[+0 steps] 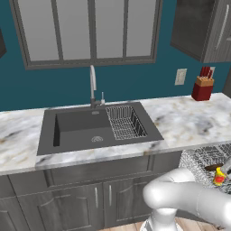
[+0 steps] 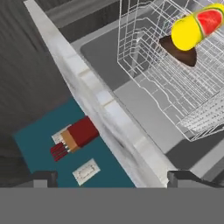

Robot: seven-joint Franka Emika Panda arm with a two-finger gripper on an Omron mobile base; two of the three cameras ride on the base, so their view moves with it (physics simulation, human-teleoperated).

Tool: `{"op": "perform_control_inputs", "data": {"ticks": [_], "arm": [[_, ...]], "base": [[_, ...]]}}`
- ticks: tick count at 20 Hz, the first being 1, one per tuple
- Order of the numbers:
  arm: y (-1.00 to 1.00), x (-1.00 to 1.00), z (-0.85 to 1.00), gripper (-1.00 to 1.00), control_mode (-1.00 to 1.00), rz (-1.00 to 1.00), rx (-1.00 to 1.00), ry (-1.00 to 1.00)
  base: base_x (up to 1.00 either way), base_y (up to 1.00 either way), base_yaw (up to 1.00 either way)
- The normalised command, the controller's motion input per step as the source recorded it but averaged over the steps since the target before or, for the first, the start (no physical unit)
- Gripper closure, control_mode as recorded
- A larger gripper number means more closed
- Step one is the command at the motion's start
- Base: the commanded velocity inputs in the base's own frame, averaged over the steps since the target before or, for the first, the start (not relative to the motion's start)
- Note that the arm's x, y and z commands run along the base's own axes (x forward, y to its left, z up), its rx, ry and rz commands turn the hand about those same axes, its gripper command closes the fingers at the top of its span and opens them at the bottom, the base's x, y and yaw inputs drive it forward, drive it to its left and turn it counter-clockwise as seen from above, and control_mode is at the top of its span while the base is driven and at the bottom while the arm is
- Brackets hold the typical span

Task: Pick up the cup and bowl from the counter, place them in the dishwasher, and close the dishwasher door.

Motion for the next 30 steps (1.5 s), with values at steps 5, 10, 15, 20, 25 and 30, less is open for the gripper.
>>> {"op": "perform_control_inputs", "data": {"ticks": [5, 10, 15, 20, 25, 30], "arm": [[-0.69, -0.81, 0.92, -1.0, -1.0, 0.28, -0.14, 0.0], [-0.45, -0.42, 0.51, -1.0, -1.0, 0.29, -0.33, 0.01], [0.08, -0.03, 0.07, -1.0, -1.0, 0.29, -0.5, 0.11], [0.29, 0.0, -0.24, -1.0, -1.0, 0.31, -0.65, 0.23], [-0.09, 0.0, 0.01, -1.0, -1.0, 0.23, -0.36, 0.12], [-0.38, -0.07, 0.39, -1.0, -1.0, 0.22, -0.21, 0.05]], "base": [[0.0, 0.0, 0.0], [0.0, 0.0, 0.0], [0.0, 0.0, 0.0], [0.0, 0.0, 0.0], [0.0, 0.0, 0.0], [0.0, 0.0, 0.0]]}}
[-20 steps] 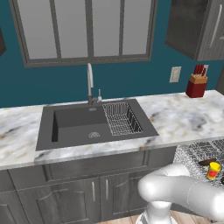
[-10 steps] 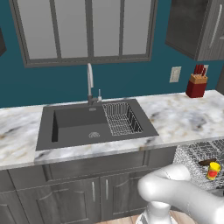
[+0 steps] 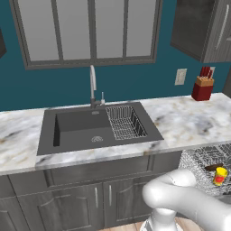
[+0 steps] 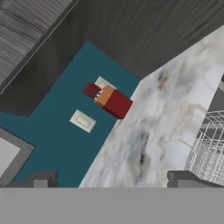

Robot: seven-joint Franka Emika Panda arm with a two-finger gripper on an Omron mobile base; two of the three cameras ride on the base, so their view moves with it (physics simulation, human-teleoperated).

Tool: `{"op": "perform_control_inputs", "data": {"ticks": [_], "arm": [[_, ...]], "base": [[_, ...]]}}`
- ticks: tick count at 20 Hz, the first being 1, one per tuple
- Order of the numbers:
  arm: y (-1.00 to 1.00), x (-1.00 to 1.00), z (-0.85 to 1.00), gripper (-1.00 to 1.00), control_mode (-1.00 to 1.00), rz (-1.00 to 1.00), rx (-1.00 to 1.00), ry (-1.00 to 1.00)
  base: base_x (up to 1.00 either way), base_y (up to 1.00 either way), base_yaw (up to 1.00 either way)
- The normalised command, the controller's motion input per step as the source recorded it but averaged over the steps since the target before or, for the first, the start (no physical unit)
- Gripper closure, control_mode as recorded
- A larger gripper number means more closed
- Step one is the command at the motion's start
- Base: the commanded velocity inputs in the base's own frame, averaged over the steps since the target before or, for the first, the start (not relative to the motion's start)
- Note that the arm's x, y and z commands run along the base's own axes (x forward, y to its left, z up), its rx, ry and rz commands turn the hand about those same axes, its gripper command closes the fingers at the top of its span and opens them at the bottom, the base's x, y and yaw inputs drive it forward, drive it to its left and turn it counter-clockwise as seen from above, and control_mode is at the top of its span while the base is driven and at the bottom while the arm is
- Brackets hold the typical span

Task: Pick up the cup and bowl from the counter, place them in the dishwasher, and close the dishwasher door.

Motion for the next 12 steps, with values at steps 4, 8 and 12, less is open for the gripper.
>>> {"op": "perform_control_inputs", "data": {"ticks": [4, 8, 12], "arm": [[-0.29, -0.13, 0.23, -1.0, -1.0, 0.28, -0.17, 0.11], [-0.26, 0.0, 0.18, -1.0, -1.0, 0.27, -0.18, 0.19], [-0.29, -0.01, 0.28, -1.0, -1.0, 0.25, -0.11, 0.22]], "base": [[0.0, 0.0, 0.0], [0.0, 0.0, 0.0], [0.0, 0.0, 0.0]]}}
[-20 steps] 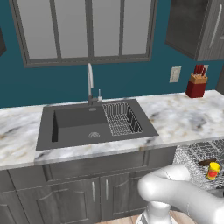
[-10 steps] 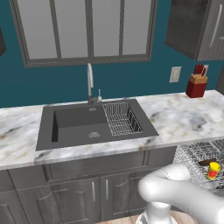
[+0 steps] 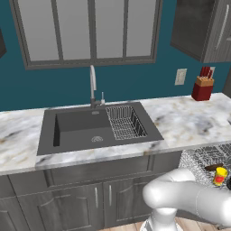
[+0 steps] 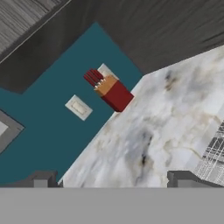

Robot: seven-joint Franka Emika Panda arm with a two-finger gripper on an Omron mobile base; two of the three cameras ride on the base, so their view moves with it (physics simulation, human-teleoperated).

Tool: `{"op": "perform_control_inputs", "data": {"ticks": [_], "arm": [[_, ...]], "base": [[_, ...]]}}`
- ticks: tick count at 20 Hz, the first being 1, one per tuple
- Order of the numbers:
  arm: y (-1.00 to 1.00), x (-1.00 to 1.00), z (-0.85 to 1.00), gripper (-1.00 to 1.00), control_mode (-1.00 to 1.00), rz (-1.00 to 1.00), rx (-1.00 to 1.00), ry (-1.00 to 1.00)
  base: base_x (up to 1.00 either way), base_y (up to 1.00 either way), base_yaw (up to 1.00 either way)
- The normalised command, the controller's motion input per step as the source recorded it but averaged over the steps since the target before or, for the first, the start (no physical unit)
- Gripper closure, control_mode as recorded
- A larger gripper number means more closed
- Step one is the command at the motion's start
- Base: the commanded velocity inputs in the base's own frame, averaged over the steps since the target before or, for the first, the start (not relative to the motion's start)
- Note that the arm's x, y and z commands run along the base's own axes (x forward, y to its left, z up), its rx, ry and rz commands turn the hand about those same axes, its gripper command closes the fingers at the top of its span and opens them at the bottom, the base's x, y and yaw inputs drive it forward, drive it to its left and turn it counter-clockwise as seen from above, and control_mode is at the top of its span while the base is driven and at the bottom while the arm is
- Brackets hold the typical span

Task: Pick up the cup and bowl from the counter, place them in the dishwasher, and close the dishwasher door.

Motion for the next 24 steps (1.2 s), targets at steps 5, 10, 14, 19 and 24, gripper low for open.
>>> {"op": "perform_control_inputs", "data": {"ticks": [5, 10, 14, 19, 24], "arm": [[-0.38, -0.27, 0.34, -1.0, -1.0, 0.26, -0.07, 0.16], [-0.32, -0.39, 0.17, -1.0, -1.0, 0.28, -0.08, 0.14], [-0.35, -0.36, 0.14, -1.0, -1.0, 0.28, -0.09, 0.13], [-0.35, -0.36, 0.14, -1.0, -1.0, 0.28, -0.08, 0.12], [-0.45, -0.51, 0.24, -1.0, -1.0, 0.27, -0.06, 0.08]], "base": [[0.0, 0.0, 0.0], [0.0, 0.0, 0.0], [0.0, 0.0, 0.0], [0.0, 0.0, 0.0], [0.0, 0.0, 0.0]]}}
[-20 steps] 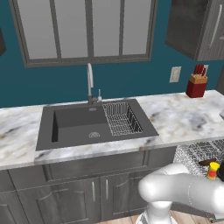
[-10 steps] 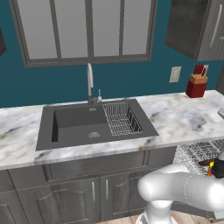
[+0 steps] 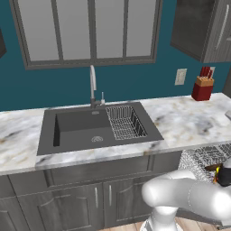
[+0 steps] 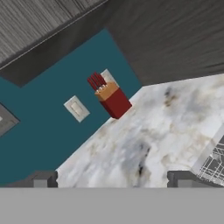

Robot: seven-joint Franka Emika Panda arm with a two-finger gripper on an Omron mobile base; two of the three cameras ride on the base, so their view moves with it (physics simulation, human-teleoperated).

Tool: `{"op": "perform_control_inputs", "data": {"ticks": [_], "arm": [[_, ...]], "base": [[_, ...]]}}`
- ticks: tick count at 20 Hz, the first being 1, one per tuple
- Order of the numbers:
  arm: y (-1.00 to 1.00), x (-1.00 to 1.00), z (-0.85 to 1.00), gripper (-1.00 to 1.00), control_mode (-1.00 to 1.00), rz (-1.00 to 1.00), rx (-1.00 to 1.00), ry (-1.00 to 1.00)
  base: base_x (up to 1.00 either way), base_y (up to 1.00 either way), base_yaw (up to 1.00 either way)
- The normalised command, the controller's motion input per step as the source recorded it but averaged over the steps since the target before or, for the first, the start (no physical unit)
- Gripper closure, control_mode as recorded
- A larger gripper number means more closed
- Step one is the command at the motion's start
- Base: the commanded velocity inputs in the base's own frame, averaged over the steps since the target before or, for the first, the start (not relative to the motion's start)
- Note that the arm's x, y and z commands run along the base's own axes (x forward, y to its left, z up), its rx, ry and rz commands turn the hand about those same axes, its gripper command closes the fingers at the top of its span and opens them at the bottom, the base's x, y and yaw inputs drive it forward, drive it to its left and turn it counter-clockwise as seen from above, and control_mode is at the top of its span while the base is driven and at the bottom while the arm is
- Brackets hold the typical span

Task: Pick up the cup and bowl from the counter, place them in the dishwasher, and close the dishwasher door.

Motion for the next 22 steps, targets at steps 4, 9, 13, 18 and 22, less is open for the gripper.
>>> {"op": "perform_control_inputs", "data": {"ticks": [4, 9, 13, 18, 22], "arm": [[-0.5, -0.66, 0.33, -1.0, -1.0, 0.27, -0.03, 0.07], [-0.46, -0.63, 0.22, -1.0, -1.0, 0.27, -0.02, 0.09], [-0.41, -0.66, 0.18, -1.0, -1.0, 0.27, -0.01, 0.09], [-0.34, -0.7, 0.09, -1.0, -1.0, 0.28, -0.01, 0.08], [-0.35, -0.72, 0.11, -1.0, -1.0, 0.27, 0.0, 0.07]], "base": [[0.0, 0.0, 0.0], [0.0, 0.0, 0.0], [0.0, 0.0, 0.0], [0.0, 0.0, 0.0], [0.0, 0.0, 0.0]]}}
